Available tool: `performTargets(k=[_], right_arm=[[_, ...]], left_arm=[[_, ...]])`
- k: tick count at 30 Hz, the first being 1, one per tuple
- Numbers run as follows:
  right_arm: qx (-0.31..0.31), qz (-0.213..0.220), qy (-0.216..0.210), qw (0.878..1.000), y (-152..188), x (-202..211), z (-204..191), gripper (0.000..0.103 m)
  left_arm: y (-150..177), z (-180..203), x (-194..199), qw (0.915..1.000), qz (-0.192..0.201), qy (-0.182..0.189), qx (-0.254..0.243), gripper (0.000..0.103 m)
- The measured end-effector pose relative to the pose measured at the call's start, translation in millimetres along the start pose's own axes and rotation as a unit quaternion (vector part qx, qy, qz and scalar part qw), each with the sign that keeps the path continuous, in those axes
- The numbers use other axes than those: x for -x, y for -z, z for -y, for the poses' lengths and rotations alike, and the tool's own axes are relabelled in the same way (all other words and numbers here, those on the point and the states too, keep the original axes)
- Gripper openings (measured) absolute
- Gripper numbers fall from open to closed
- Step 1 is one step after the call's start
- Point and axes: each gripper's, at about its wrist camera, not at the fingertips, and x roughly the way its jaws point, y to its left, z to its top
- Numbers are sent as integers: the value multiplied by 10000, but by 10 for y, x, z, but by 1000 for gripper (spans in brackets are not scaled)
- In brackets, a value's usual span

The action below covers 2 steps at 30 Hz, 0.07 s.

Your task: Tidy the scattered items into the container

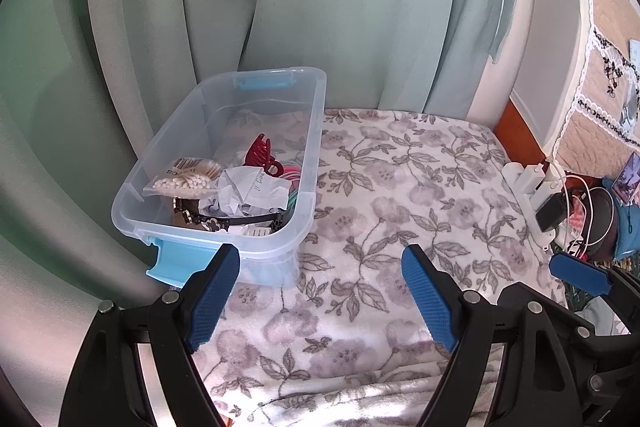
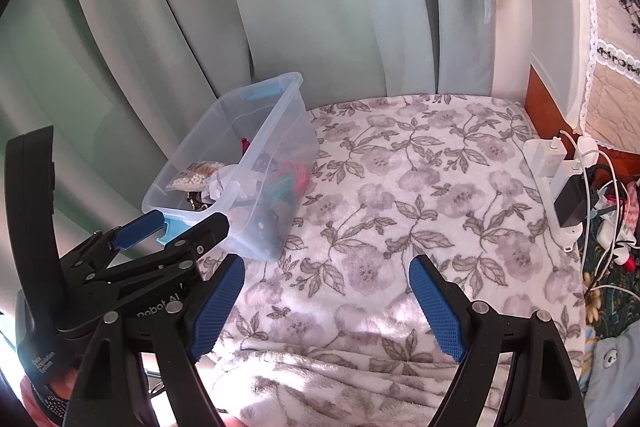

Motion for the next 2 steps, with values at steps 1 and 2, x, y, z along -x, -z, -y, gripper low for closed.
performTargets(k=[1,2], right_arm=[[10,16,-16,10000,-9,-4,3,87],[21,29,-30,10000,-18,-11,1,87]], left_arm=[[-1,-4,-1,10000,-2,0,0,84],[-4,-7,-1,10000,-1,1,1,84]])
